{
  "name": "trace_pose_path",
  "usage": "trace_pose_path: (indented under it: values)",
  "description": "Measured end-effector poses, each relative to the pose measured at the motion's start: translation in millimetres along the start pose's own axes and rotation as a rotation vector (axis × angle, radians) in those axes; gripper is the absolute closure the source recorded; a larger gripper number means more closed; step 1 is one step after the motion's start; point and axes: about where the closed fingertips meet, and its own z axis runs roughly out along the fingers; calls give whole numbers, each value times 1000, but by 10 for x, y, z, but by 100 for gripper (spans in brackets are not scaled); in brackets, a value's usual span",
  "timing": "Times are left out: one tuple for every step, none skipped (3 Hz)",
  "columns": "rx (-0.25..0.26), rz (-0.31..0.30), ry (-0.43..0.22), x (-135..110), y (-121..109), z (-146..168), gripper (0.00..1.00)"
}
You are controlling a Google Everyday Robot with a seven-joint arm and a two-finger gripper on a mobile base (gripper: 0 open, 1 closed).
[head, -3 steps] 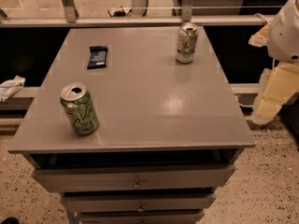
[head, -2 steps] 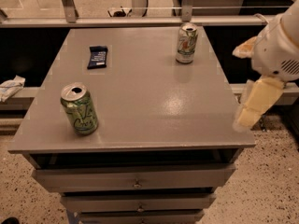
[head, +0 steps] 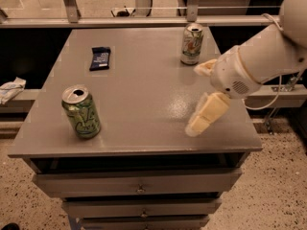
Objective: Pick green can
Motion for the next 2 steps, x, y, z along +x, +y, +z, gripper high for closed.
trace_pose_path:
  values:
    - [-54,27,-153,-361,-11,444,0]
    - [-107,35,-284,-760,39,785,0]
